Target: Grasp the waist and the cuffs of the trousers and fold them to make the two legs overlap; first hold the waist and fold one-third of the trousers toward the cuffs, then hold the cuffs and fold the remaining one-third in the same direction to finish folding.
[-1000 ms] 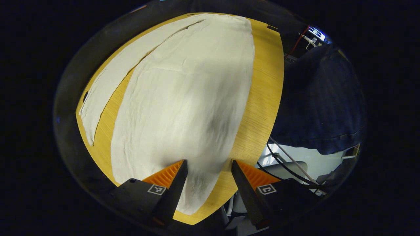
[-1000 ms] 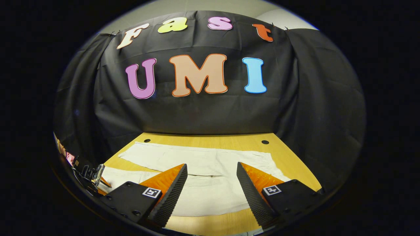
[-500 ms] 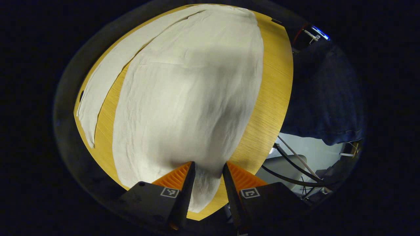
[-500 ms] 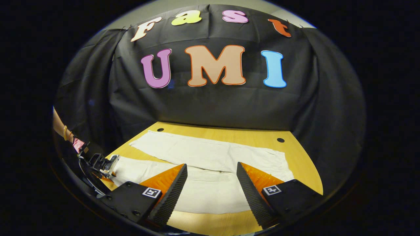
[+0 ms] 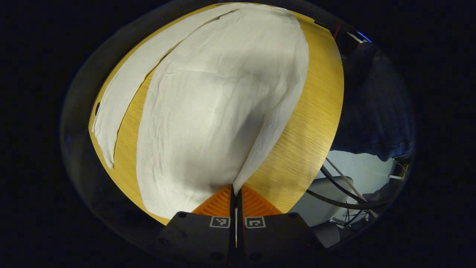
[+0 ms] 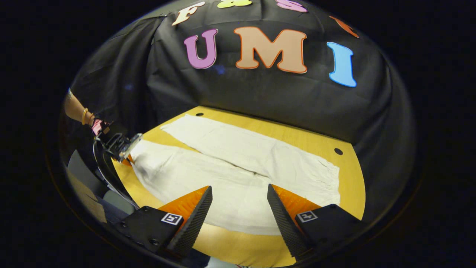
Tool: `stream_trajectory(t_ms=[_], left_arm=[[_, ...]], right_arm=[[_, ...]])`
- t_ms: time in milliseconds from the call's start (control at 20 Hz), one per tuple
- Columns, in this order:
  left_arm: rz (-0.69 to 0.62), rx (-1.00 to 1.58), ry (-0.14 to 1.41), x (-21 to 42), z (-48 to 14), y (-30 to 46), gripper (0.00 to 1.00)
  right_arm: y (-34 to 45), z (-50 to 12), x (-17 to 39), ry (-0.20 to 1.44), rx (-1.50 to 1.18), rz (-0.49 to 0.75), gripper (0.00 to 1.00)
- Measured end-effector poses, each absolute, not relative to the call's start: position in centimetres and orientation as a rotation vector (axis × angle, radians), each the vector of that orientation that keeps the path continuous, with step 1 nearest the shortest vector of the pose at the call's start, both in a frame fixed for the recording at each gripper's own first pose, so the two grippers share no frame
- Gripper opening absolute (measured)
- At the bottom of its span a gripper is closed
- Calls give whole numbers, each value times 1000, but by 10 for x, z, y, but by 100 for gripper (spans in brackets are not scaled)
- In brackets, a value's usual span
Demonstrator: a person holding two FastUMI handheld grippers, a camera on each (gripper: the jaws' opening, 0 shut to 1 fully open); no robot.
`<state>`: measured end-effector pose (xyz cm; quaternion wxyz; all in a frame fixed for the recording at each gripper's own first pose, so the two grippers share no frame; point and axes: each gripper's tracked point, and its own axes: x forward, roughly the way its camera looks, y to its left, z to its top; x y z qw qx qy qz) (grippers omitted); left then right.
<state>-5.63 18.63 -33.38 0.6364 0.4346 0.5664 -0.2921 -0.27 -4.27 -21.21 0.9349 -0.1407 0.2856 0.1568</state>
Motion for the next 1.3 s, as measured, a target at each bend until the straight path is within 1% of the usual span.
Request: stream_trajectory(t_ms=[100, 400, 550, 650, 850, 950, 1000, 1050, 1200, 1250, 1300], left_arm=[[-656, 1004, 1284, -54, -334, 188, 0], [-608, 989, 1296, -54, -334, 188, 0], [-589, 988, 1305, -56, -334, 188, 0], [-581, 993, 1311, -55, -334, 188, 0], [-563, 989, 1325, -56, -335, 188, 0], [-550, 976, 1329, -56, -335, 188, 0], [-550, 974, 1330, -56, -336, 188, 0], [-551, 974, 1334, -56, -335, 188, 0], [-553, 968, 1345, -56, -336, 187, 0], [-552, 964, 1347, -57, -336, 187, 0], [-551, 961, 1350, -56, -336, 187, 0]], right_arm=[[-67, -236, -8, 660, -395, 361, 97], [-137, -306, -24, 915, -744, 527, 98], [-158, -328, -27, 1016, -823, 594, 98], [-165, -340, -26, 1049, -869, 624, 98], [-174, -358, -26, 1139, -872, 666, 97], [-173, -361, -26, 1169, -846, 674, 94], [-173, -361, -27, 1184, -828, 682, 94], [-173, -362, -28, 1202, -811, 683, 91], [-173, -363, -29, 1218, -814, 679, 92], [-173, -363, -31, 1225, -817, 674, 90], [-172, -363, -32, 1235, -823, 668, 84]])
